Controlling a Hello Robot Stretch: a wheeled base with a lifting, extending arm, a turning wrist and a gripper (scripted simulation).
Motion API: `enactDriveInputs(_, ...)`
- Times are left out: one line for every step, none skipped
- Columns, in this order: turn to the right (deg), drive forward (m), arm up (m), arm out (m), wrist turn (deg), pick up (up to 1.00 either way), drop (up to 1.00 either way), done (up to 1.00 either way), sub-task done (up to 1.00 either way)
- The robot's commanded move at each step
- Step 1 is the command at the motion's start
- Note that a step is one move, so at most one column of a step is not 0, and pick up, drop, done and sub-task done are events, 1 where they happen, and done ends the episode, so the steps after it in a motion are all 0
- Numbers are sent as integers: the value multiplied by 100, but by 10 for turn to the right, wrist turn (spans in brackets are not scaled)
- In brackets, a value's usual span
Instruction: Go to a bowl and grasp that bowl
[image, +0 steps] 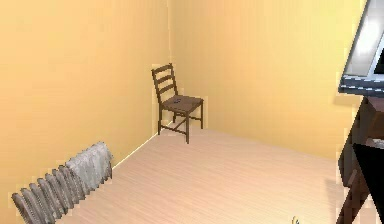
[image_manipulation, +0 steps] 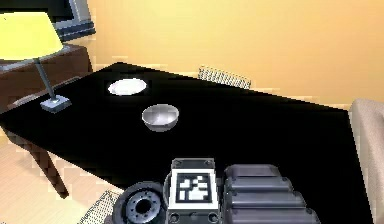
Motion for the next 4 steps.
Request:
enactDriveInputs(0,0,0,50,0,0,0,0,0)
enactDriveInputs(0,0,0,0,450,0,0,0,0)
enactDriveInputs(0,0,0,0,450,0,0,0,0)
enactDriveInputs(0,0,0,0,450,0,0,0,0)
